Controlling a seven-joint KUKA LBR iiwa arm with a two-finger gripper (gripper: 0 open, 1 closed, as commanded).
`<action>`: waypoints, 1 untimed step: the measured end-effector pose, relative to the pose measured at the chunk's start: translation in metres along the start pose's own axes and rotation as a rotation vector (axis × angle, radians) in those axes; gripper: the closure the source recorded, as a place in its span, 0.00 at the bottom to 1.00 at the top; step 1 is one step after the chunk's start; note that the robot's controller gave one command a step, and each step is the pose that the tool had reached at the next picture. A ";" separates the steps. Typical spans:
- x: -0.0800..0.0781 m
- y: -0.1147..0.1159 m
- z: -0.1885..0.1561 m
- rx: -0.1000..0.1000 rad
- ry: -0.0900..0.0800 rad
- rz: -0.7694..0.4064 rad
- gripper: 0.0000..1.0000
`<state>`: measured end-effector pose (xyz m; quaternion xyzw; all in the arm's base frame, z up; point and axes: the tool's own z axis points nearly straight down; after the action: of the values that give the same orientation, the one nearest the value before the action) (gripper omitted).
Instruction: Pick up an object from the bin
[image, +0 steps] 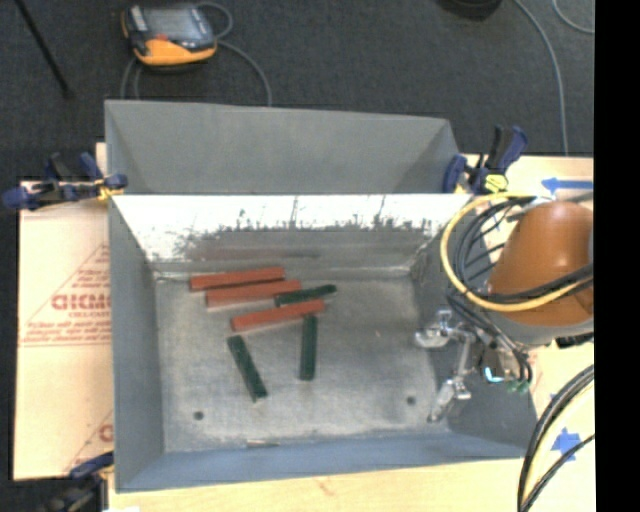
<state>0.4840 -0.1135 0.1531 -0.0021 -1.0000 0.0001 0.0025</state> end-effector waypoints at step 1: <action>-0.002 0.000 -0.004 0.001 -0.008 -0.004 0.00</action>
Offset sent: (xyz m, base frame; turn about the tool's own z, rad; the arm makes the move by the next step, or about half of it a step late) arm 0.0879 -0.0409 0.0394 -0.1351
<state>0.4859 -0.1132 0.1573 0.0000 -1.0000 0.0008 -0.0014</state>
